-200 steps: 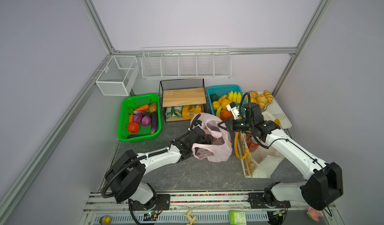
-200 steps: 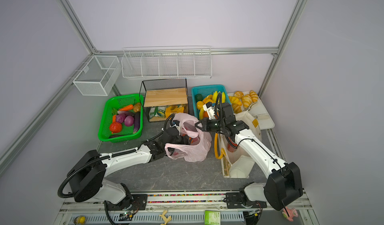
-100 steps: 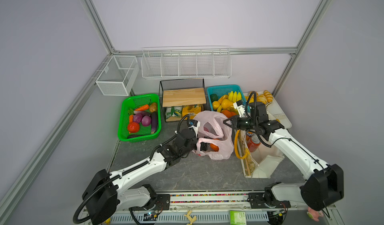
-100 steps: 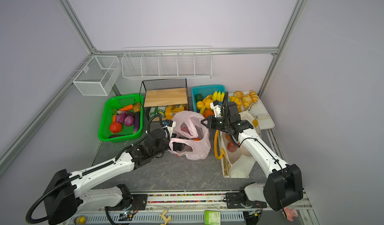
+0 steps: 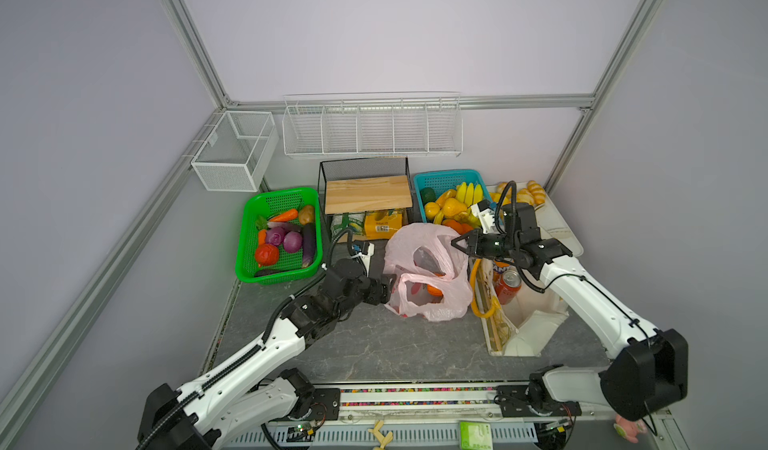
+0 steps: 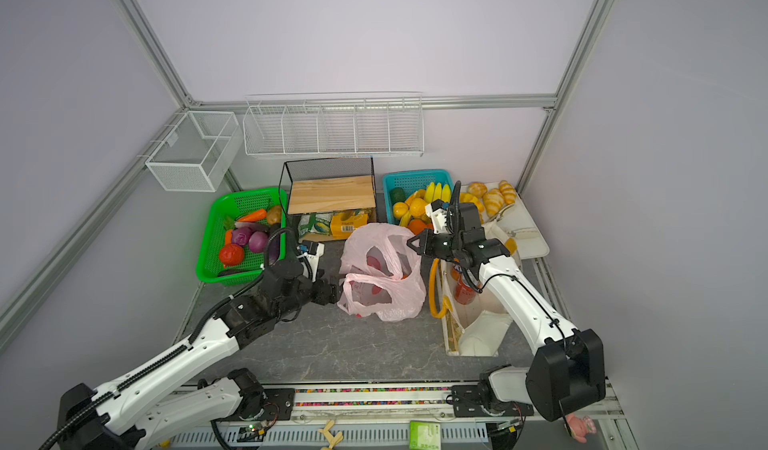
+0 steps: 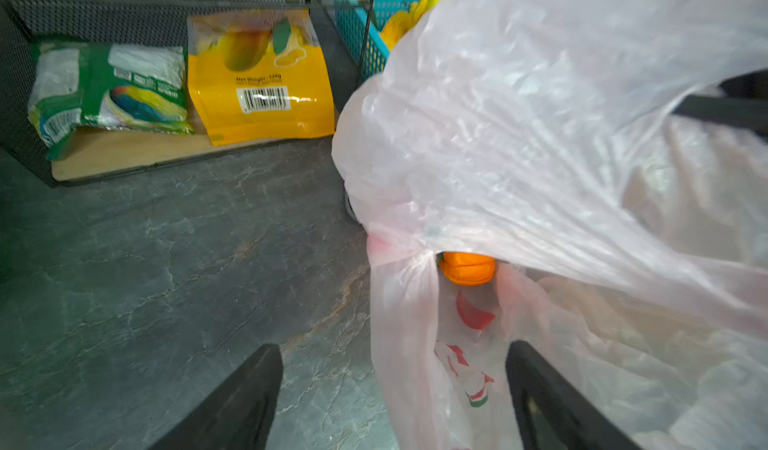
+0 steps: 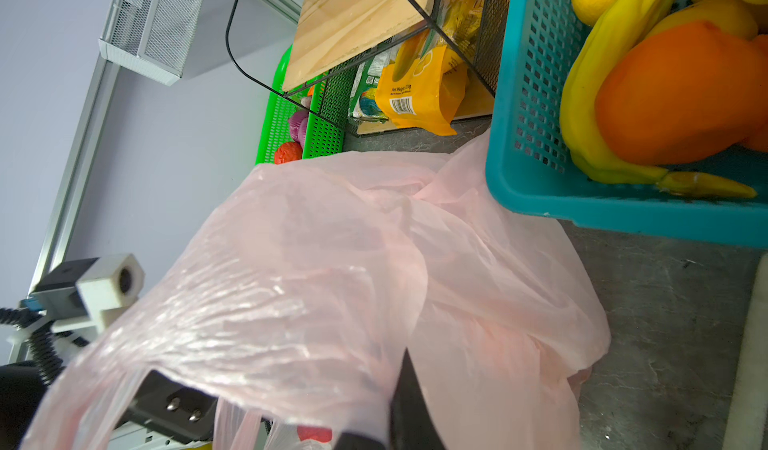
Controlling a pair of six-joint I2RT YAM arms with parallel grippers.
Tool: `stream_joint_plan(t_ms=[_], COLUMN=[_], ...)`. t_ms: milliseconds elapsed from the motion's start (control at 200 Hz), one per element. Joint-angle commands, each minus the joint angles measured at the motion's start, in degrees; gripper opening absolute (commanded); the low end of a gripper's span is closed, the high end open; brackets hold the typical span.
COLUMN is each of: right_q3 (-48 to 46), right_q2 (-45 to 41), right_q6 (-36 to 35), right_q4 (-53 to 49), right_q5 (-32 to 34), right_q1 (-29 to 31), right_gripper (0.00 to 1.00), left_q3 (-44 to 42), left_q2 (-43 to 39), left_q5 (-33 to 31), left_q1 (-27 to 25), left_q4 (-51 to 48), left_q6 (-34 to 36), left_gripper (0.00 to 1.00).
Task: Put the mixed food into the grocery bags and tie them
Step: 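Release the orange pepper inside the pink bag and withdraw the left gripper, then move the left gripper back over the green vegetable basket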
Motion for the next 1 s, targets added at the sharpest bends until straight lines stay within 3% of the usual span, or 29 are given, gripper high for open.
stream_joint_plan(t_ms=[0, 130, 280, 355, 485, 595, 760, 1000], right_q3=[2.13, 7.45, 11.74, 12.6, 13.68, 13.29, 11.35, 8.42], right_q2=[0.34, 0.41, -2.19, -3.84, -4.4, -2.97, -0.51, 0.28], right_q6=[-2.48, -12.41, -20.08, -20.66, -20.57, -19.73, -18.36, -16.65], right_q4=[-1.75, -14.01, -23.64, -24.64, -24.8, -23.33, -19.5, -14.06], right_q5=[-1.31, 1.35, 10.04, 13.57, 15.67, 13.94, 12.21, 9.4], right_q1=[-0.35, -0.36, -0.25, -0.24, -0.29, -0.08, 0.2, 0.9], right_gripper=[0.07, 0.07, 0.07, 0.07, 0.07, 0.07, 0.07, 0.07], left_q3=[2.99, 5.68, 5.22, 5.16, 3.47, 2.61, 4.61, 10.51], left_q2=[5.59, 6.82, 3.84, 2.9, 2.66, 3.07, 2.96, -3.78], left_q5=[1.96, 4.83, 18.03, 24.83, 37.32, 38.72, 31.84, 17.02], left_q1=[0.15, 0.15, 0.83, 1.91, 5.67, 7.92, 11.46, 20.14], left_q4=[-1.46, -1.65, -3.04, -4.27, -2.38, -1.79, -5.28, -14.67], left_q6=[-1.25, -2.3, -3.05, -5.21, -9.0, -9.53, -6.9, 0.87], left_gripper=[0.77, 0.46, 0.1, 0.0, 0.0, 0.01, 0.48, 0.71])
